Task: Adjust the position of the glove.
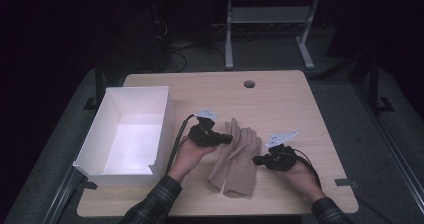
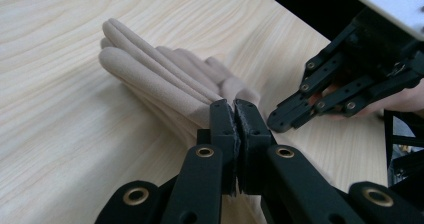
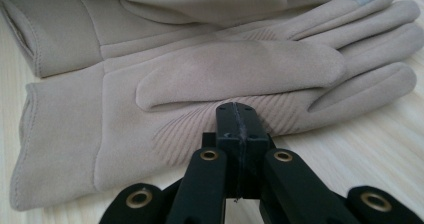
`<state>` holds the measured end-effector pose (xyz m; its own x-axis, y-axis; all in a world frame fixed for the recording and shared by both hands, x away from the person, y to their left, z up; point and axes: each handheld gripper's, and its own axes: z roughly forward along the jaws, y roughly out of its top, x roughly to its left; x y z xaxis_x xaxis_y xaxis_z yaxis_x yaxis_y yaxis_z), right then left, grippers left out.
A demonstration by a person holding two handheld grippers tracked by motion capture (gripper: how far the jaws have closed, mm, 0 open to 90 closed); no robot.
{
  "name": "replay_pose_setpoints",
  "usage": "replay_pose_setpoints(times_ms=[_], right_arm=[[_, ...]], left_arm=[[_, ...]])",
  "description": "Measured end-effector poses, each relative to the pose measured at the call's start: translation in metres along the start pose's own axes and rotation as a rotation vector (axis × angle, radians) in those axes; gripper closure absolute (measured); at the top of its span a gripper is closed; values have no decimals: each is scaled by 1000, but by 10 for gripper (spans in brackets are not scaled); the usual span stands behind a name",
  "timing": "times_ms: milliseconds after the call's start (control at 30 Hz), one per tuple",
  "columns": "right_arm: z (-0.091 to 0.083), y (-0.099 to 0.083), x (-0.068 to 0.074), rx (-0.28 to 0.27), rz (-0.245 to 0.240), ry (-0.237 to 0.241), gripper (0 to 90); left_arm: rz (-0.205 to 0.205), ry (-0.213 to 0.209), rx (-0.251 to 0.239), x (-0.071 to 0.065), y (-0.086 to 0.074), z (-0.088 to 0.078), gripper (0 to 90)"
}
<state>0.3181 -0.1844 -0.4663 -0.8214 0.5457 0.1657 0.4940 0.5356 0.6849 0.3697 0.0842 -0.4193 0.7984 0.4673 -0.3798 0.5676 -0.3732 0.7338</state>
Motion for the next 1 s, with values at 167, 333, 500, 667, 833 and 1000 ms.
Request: replay_pose_setpoints(times_ms=[167,333,500,667,833,1000], right_arm=[[7,5,3,-3,-17,3,900],[9,7,4,-3,-16,9,900],[10,7,4,-2,-20,11,900],[10,6,4,-1,-13,11,900],[10,5,3,-6,-20,14,900],[-1,4,0,-18,-34,-26,827]], left_arm=[[5,-19,1,-6,4,7,875],[17,-29,11,-11,9,17,876],[21,-46,33,-16,10,33,876],[27,-58,54,-19,8,46,876],[23,-66,58,-21,5,54,865],[22,-86,32,-20,5,52,780]])
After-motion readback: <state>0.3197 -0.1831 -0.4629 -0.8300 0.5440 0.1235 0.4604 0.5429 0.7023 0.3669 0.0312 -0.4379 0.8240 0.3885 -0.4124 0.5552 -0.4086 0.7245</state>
